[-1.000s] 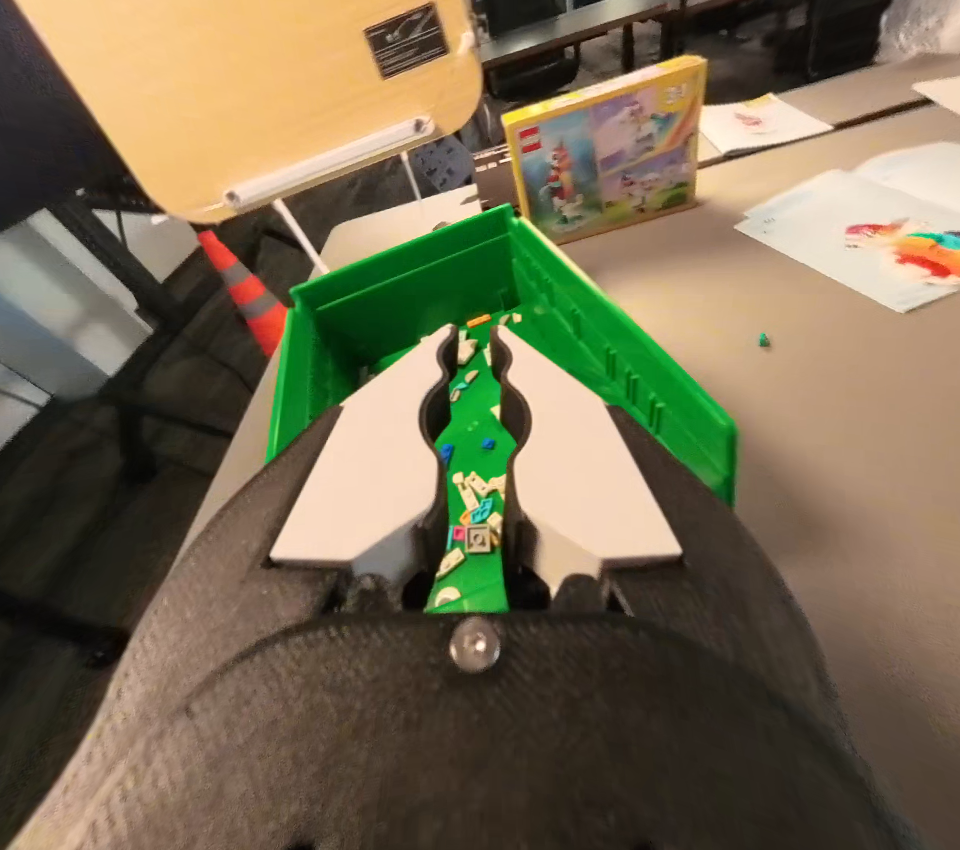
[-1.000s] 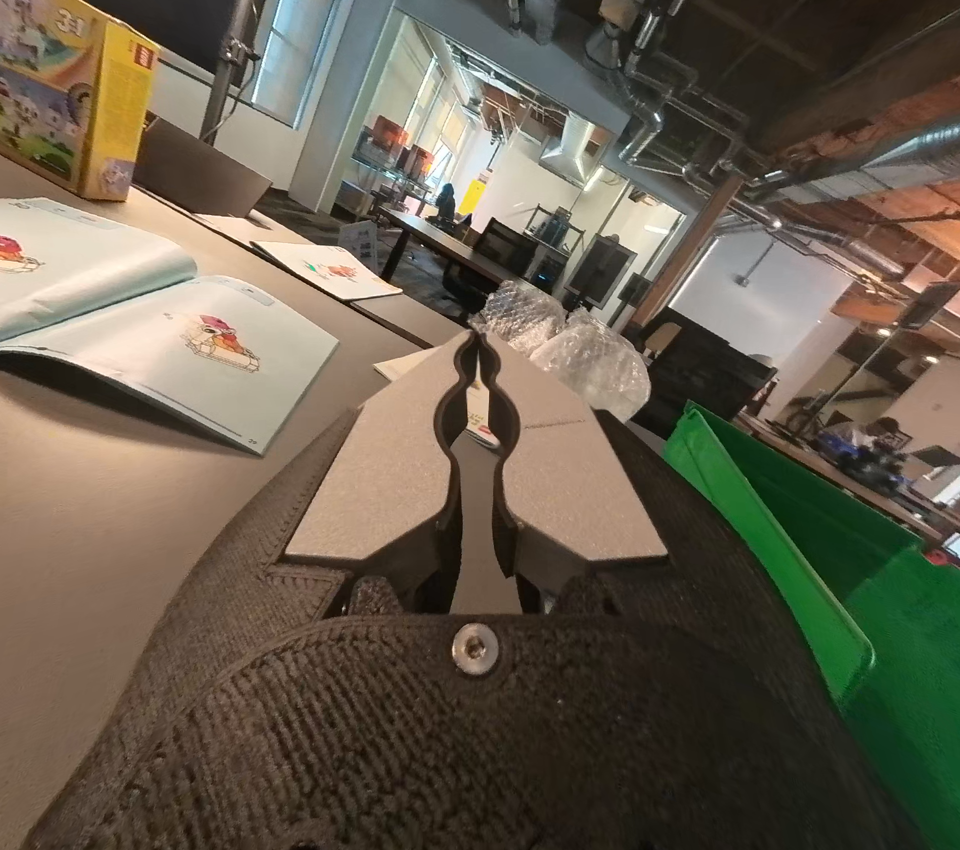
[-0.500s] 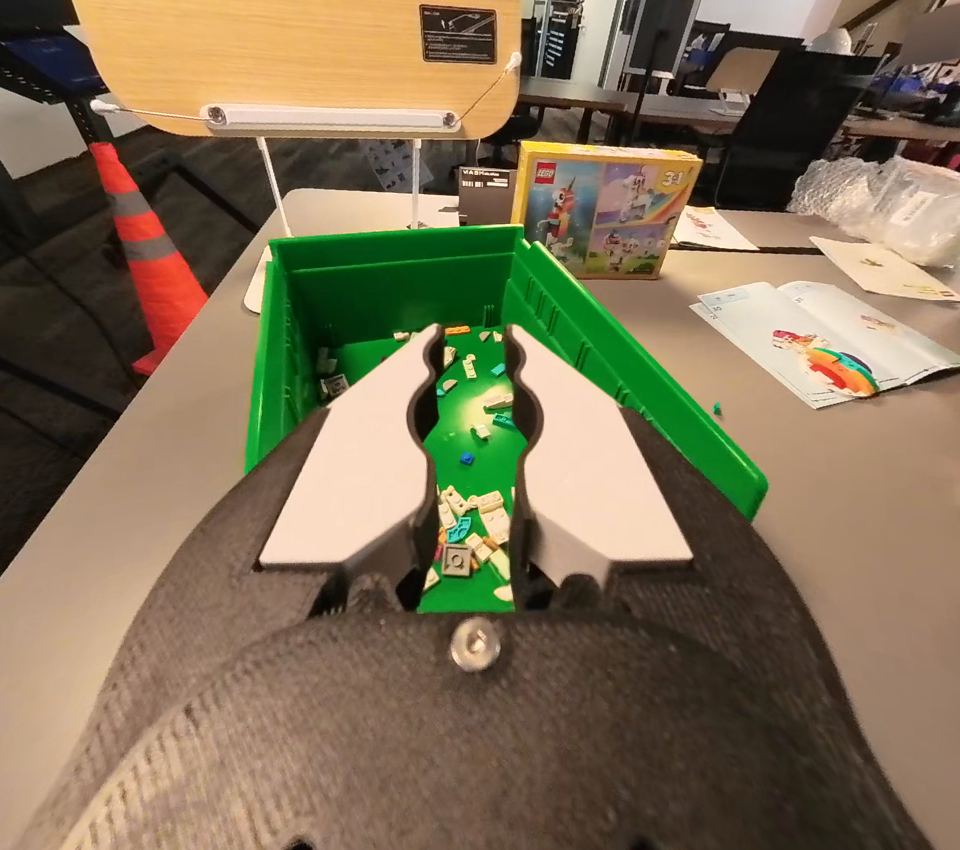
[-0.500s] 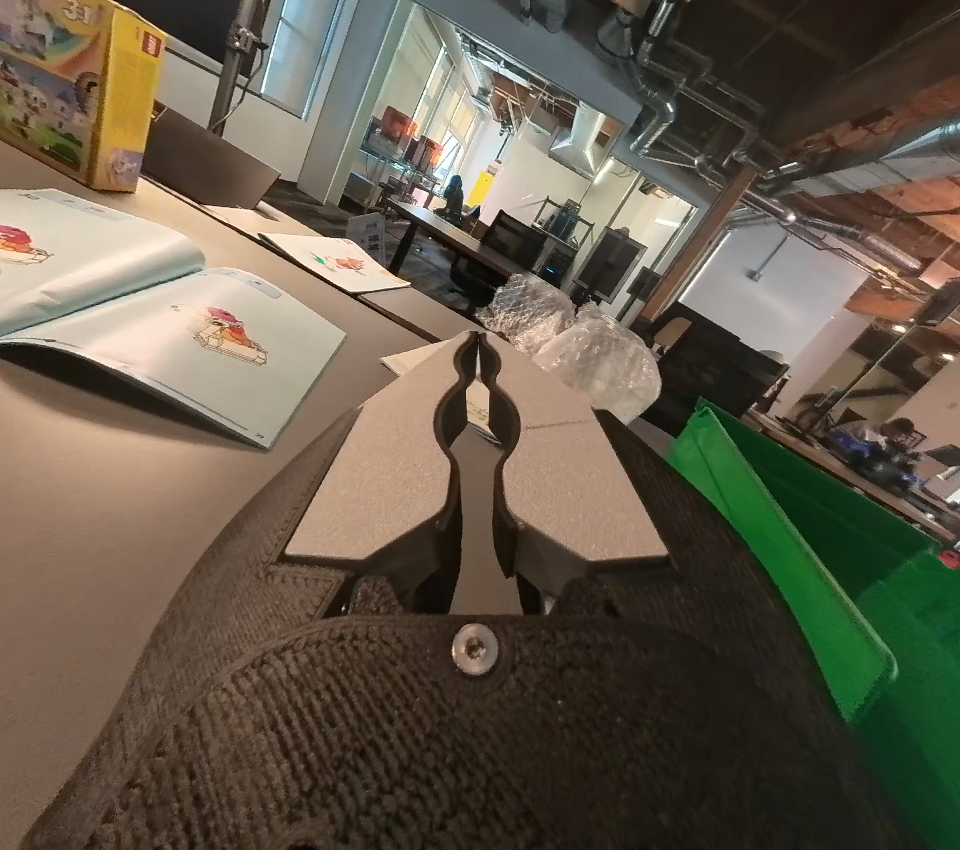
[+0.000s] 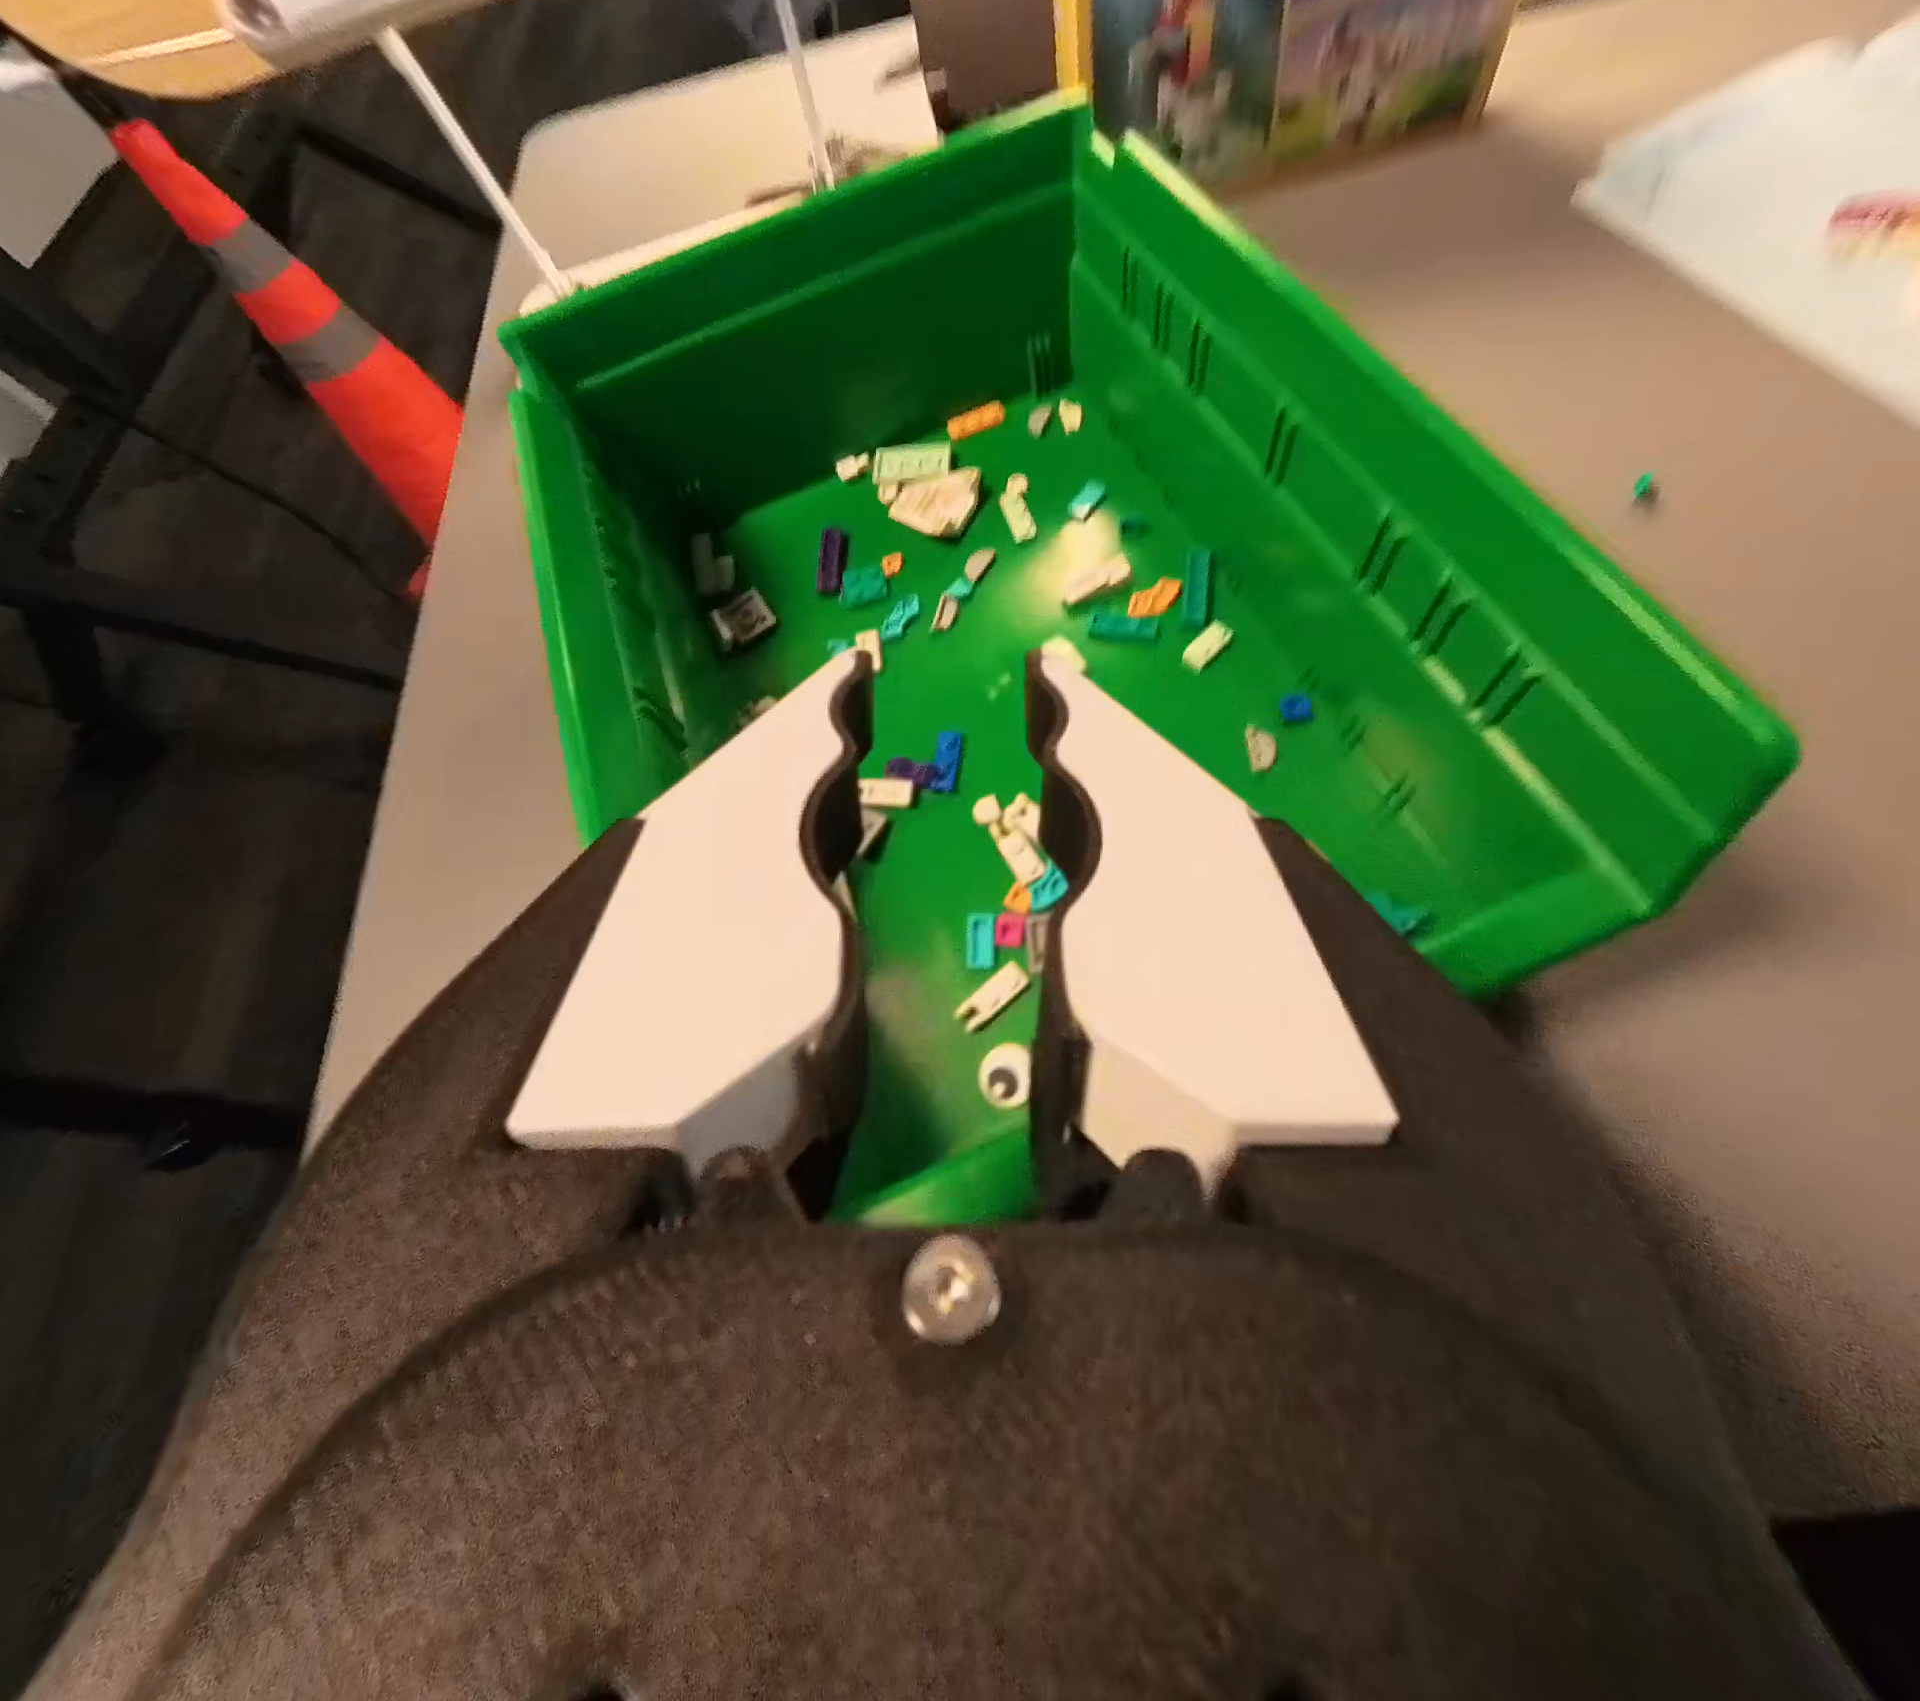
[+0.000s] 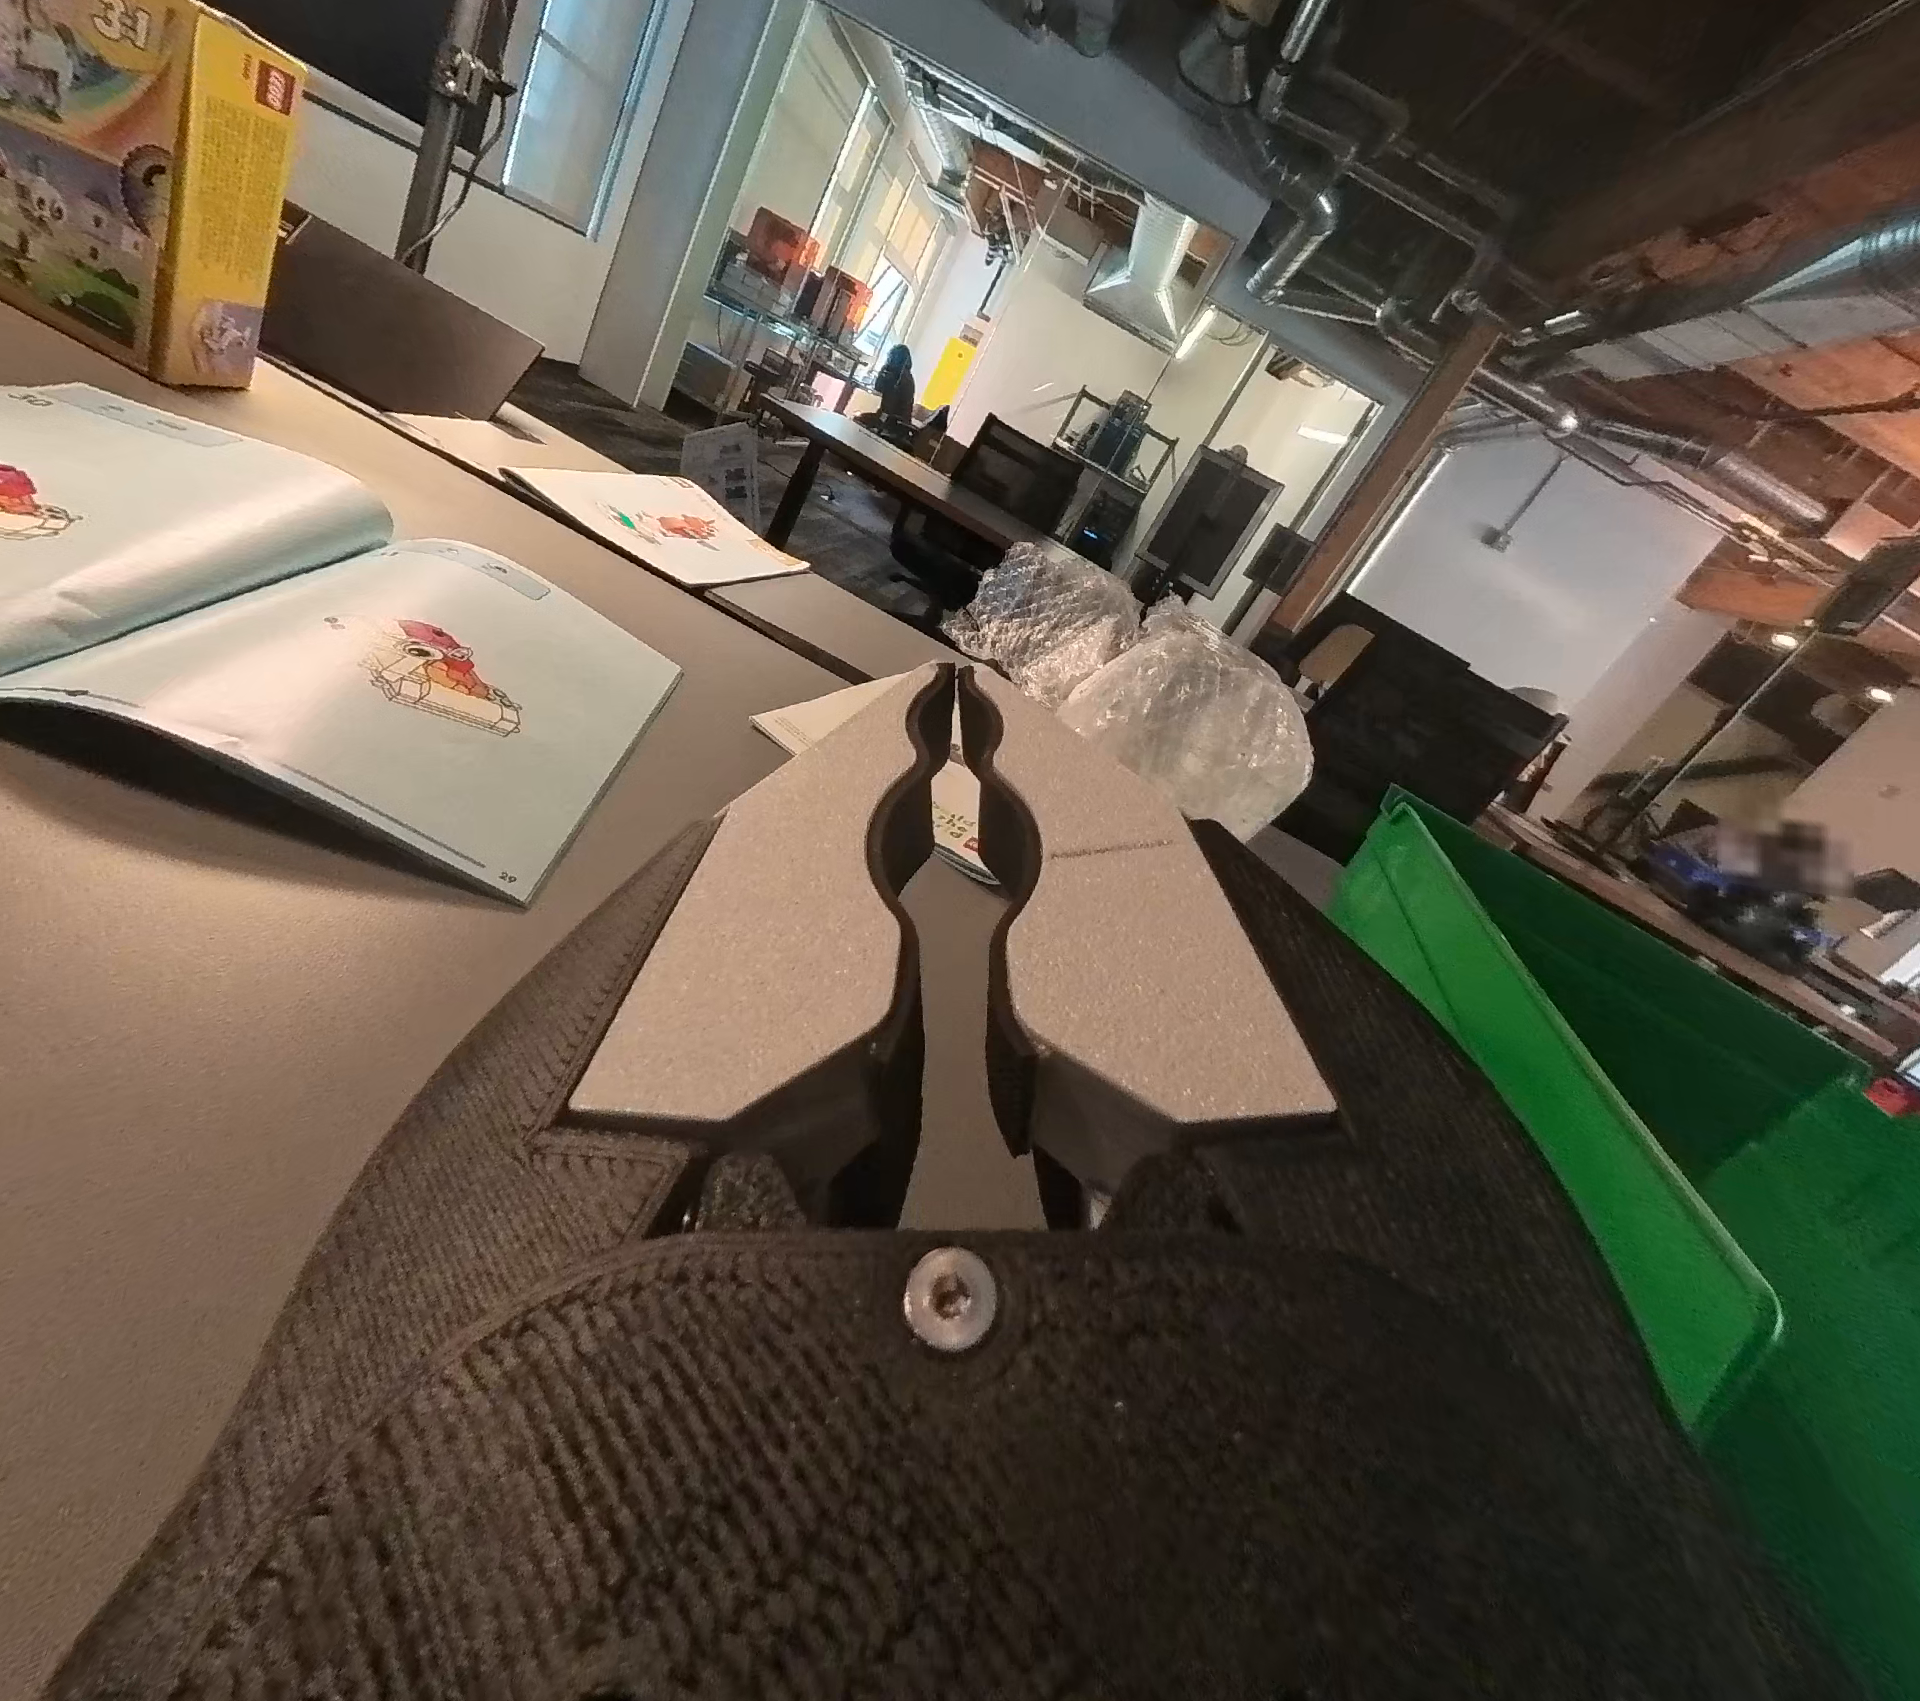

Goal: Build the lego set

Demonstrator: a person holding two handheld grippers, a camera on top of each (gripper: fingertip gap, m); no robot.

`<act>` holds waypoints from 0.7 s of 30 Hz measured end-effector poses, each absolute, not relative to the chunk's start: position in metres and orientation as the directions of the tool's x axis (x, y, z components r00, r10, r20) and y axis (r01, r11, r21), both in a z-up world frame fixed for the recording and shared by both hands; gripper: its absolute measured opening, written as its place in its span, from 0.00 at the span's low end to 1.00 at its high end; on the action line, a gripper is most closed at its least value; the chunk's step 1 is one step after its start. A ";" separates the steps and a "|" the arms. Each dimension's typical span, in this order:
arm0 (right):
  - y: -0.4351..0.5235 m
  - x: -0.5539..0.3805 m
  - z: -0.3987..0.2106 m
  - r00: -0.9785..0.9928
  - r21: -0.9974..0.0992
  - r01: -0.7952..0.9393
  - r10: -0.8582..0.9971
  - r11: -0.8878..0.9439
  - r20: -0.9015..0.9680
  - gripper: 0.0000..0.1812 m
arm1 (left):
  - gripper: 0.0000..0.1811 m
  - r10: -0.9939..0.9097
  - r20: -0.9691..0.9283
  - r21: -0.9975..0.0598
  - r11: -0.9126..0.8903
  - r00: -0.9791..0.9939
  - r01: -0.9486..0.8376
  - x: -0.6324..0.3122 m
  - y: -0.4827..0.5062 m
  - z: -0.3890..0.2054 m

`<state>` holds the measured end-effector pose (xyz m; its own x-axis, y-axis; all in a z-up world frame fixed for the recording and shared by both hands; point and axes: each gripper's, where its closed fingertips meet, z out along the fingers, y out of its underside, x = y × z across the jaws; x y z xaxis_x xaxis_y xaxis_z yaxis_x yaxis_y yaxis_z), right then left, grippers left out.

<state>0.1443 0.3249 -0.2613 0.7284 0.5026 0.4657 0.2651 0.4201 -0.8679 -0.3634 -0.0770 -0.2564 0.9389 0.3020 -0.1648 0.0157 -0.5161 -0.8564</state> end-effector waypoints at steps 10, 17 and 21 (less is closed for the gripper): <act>0.325 0.144 -0.261 0.729 -0.868 0.265 0.502 0.421 0.466 0.00 | 0.16 0.168 -0.147 -0.750 -0.661 0.975 0.001 -0.353 -0.054 -0.270; 0.325 0.146 -0.260 0.735 -0.871 0.256 0.501 0.420 0.458 0.00 | 0.16 0.119 -0.140 -0.746 -0.666 0.983 -0.025 -0.344 -0.037 -0.270; 0.324 0.143 -0.262 0.720 -0.861 0.272 0.503 0.429 0.478 0.00 | 0.16 0.099 -0.100 -0.753 -0.658 0.990 -0.010 -0.336 -0.028 -0.263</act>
